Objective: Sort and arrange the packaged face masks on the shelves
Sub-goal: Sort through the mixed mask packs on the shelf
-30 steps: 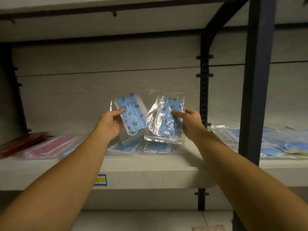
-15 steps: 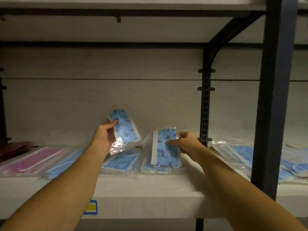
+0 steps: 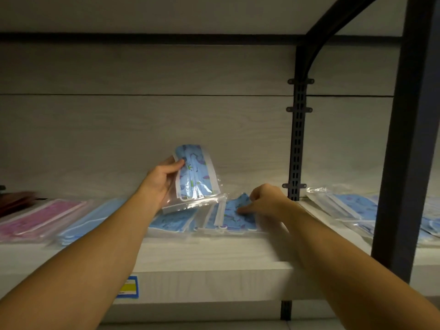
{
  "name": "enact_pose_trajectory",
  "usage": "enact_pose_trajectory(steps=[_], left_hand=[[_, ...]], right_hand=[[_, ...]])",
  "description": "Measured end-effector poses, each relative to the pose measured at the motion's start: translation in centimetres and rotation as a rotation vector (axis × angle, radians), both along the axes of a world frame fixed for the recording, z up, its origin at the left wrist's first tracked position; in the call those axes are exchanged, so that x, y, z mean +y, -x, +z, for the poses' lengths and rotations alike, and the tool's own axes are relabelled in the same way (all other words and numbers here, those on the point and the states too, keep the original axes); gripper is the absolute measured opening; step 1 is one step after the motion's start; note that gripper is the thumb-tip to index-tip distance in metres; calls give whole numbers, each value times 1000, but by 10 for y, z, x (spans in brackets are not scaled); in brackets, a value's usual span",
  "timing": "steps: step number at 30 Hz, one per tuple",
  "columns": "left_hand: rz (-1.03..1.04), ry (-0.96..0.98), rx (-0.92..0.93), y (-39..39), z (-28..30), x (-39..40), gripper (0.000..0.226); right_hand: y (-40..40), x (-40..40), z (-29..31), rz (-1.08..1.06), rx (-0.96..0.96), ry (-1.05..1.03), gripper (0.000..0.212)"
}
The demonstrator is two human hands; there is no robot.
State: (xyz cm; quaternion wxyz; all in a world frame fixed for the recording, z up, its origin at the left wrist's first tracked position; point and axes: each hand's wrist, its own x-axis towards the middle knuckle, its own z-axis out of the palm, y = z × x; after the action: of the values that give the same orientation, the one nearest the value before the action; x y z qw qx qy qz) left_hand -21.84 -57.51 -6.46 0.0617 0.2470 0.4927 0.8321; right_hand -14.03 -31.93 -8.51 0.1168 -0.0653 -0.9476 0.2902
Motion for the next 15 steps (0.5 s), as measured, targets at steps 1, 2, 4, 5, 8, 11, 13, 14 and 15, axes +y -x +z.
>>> enact_pose_trajectory(steps=[1, 2, 4, 5, 8, 11, 13, 14, 15], left_hand=[[2, 24, -14, -1, -1, 3, 32], [5, 45, -31, -2, -2, 5, 33], [4, 77, -50, -4, -4, 10, 43], [7, 93, -54, -4, -5, 12, 46], [39, 122, -66, -4, -8, 17, 47], [75, 175, -72, -4, -13, 22, 57], [124, 239, -56, -3, -17, 28, 58], [151, 285, -40, -3, -19, 31, 56], [182, 339, -18, -4, -22, 34, 53]], right_hand=[[-1, 0, 0, -10, -2, 17, 48], [-3, 1, 0, -24, 9, 44, 52], [-4, 2, 0, -55, 57, 82, 51], [-3, 5, 0, -74, 79, 89, 48], [-1, 12, 0, -179, 149, 118, 38], [-1, 18, 0, -260, 170, 133, 20], [-2, 16, 0, -276, 163, 140, 20], [-2, 16, 0, -275, 161, 142, 20], [-2, 15, 0, -274, 159, 147, 19]])
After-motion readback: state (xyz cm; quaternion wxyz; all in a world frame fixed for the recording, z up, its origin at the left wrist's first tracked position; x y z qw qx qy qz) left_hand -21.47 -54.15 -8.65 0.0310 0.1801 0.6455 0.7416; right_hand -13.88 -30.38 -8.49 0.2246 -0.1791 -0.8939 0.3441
